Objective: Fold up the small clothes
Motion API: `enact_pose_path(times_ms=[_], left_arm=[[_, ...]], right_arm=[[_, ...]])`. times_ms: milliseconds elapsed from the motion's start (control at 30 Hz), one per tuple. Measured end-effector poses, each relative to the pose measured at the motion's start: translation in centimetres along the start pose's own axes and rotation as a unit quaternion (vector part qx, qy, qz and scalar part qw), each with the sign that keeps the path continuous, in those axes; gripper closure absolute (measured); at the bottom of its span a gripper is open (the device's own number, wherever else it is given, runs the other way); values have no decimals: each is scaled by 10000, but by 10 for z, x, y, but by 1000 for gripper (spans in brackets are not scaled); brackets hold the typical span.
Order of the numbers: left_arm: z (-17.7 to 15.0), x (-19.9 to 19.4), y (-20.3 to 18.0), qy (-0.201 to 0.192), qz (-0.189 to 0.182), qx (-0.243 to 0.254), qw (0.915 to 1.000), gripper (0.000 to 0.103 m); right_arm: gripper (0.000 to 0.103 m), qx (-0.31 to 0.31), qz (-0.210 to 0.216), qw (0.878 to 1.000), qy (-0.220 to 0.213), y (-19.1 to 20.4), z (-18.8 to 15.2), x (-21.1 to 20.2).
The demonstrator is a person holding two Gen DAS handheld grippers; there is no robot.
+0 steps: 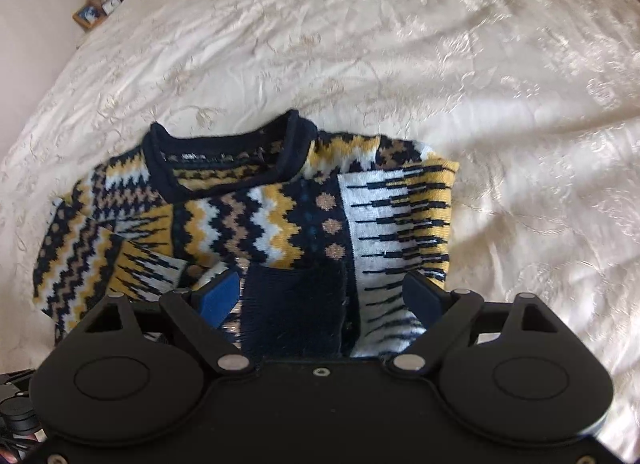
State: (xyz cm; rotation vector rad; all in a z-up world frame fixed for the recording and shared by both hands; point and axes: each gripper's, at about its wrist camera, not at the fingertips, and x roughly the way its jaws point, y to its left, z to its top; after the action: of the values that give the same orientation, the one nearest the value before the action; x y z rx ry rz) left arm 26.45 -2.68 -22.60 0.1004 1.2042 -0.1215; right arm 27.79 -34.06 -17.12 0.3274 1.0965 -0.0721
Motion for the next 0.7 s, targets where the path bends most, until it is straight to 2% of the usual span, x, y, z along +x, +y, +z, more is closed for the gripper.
enact_pose_path(times_ms=[67,100,133,167,233,267,367,433,500,600,700], left_arm=[[-4,-1,0,-110,5,-18,9999,83],[-6,-2,0,-146,10,1,9999,83],[-7,-2,-1,-170,19,24,9999,83],[-7,-2,-1,-192,28,47,9998,83],[-8,-4,-3,-218,51,113,9997,82],[-7,-5,-4,-205,60,181,9996,83],[-1,-15,-3,-257,-9,116,9996,83],[2,-30,-1,-462,-200,26,9987,83],[7,-44,-1,-644,-216,18,9977,83],[23,-61,0,-969,-257,-4,9950,82],[45,-69,5,-1163,-292,-25,9928,82]], right_arm=[[18,-18,52,9999,133,-2,1,10],[25,13,113,9997,211,-3,1,14],[36,76,196,9993,316,-5,1,19],[43,155,288,9985,430,-6,2,23],[80,284,417,9973,532,-7,2,28],[84,304,421,9975,487,-6,2,26],[86,130,488,9986,152,3,7,5],[87,-36,520,9985,-141,7,12,-15],[87,-159,476,9977,-450,9,17,-36],[87,-287,268,9959,-817,8,26,-57],[87,-313,-52,9946,-984,2,34,-65]])
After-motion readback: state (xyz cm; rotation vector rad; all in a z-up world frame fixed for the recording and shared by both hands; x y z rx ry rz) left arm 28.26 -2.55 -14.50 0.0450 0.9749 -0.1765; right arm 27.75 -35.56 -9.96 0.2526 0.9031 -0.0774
